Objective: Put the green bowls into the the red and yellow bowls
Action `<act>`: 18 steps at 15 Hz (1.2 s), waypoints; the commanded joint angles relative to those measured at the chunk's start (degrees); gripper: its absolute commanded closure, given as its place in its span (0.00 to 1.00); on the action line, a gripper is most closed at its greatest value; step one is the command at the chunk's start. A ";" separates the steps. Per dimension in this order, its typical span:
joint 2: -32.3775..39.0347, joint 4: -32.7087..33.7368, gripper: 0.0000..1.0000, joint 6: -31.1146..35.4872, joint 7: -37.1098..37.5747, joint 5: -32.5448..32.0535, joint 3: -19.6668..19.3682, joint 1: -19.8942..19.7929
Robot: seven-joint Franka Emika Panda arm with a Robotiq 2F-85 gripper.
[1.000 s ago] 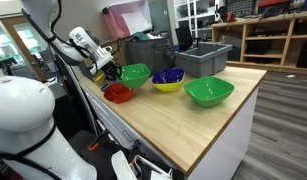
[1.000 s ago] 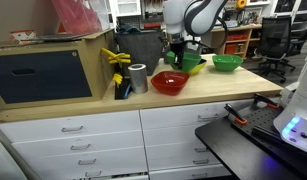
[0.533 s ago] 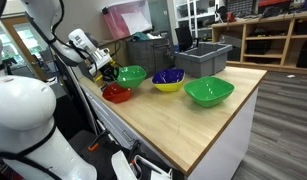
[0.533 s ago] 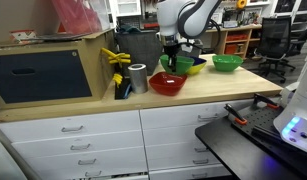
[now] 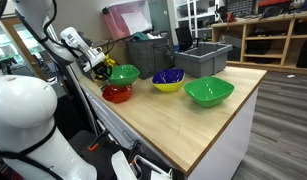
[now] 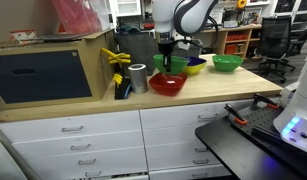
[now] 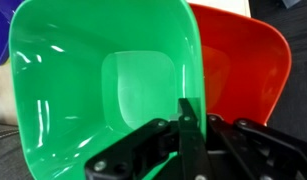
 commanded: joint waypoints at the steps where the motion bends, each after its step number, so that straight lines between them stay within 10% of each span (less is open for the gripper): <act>1: -4.85 -2.39 0.99 -1.38 -5.15 6.73 1.64 0.63; 9: -7.32 -6.23 0.99 -2.88 -4.68 13.21 3.12 1.39; 10: -7.54 -6.77 0.70 -2.57 -4.42 12.76 2.93 1.24; 18: -8.46 -8.34 0.18 -1.13 -3.62 9.35 1.03 -0.11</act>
